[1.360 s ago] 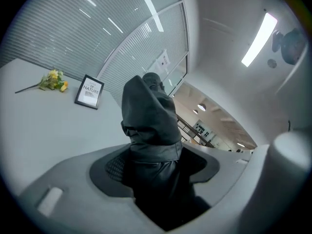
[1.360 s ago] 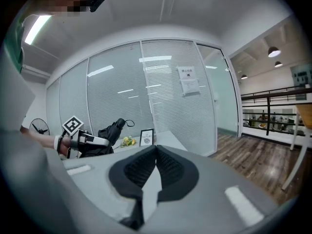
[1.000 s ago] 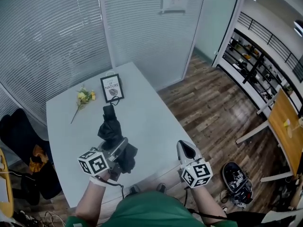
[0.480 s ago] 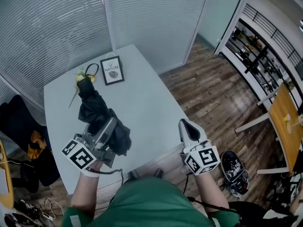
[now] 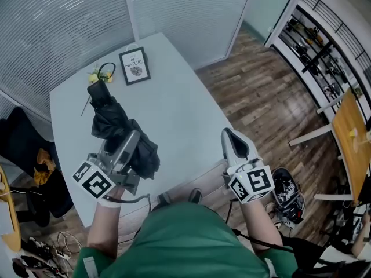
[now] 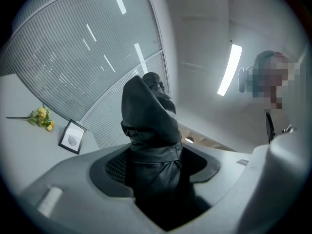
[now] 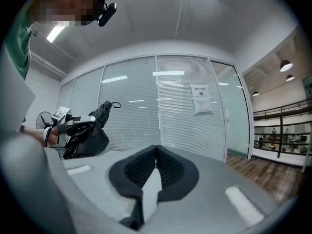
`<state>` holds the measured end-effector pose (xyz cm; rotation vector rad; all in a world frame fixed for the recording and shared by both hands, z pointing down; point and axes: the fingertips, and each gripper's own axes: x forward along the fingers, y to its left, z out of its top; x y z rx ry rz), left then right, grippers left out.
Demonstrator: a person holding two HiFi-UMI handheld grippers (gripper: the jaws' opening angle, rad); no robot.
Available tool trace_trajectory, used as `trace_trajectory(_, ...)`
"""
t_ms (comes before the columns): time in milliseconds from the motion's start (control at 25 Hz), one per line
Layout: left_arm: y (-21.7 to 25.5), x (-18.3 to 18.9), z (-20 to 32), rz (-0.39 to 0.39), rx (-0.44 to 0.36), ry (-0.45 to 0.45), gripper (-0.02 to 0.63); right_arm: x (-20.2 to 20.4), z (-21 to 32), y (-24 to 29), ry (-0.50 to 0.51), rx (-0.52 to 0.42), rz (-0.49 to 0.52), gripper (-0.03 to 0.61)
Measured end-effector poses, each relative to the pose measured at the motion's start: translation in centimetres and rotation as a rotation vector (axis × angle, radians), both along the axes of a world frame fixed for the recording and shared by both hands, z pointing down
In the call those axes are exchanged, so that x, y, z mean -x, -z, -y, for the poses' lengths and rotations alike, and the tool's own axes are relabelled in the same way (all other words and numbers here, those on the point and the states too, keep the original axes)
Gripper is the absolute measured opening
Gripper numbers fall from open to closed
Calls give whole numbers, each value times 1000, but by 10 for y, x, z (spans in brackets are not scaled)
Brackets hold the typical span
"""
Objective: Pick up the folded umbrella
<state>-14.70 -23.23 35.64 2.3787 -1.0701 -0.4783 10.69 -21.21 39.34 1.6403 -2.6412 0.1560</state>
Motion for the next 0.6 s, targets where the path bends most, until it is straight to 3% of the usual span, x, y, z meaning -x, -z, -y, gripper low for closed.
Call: trace_trajectory(600,0,2,3,-7,-13,13,301,-3,-2,-3,-10,-5,-15,4)
